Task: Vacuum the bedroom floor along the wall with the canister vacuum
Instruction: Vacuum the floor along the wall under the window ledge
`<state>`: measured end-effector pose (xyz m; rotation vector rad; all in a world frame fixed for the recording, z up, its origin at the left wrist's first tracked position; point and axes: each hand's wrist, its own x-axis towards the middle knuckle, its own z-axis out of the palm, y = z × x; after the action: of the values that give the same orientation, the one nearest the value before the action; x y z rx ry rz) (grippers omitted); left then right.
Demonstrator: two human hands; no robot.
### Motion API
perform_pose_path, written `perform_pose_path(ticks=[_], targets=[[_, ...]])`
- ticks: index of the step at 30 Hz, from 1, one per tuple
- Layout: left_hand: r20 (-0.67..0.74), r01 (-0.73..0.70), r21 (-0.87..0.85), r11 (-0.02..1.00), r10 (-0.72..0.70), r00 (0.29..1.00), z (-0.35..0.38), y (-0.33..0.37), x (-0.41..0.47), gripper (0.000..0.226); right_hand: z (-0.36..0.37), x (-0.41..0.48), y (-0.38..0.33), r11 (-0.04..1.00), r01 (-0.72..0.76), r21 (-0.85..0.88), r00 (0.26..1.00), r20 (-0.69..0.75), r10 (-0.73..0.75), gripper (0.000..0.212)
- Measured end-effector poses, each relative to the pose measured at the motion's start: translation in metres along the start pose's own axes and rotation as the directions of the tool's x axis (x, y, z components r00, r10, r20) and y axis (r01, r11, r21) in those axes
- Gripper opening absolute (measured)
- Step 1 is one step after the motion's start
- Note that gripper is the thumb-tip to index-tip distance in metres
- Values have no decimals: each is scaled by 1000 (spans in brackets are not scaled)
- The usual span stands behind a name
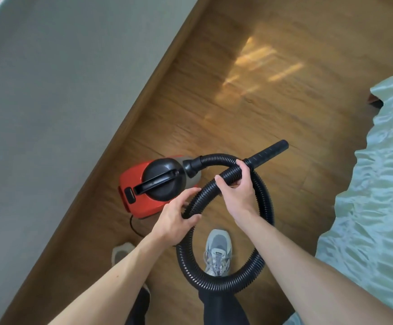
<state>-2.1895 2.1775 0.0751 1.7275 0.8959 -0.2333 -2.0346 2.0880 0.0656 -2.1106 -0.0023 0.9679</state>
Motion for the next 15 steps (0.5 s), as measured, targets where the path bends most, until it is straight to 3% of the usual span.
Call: perform_pose_path(ticks=[11,15], targets=[[67,66,34,997,-68,995,-39,-40,-5,63,64,1,1,996,-69,53,997,-15,70,66],[-165,236,16,972,-231,959,-67,-70,-14,89,85,-2,-7,996,-61,68,998,-13,62,64]])
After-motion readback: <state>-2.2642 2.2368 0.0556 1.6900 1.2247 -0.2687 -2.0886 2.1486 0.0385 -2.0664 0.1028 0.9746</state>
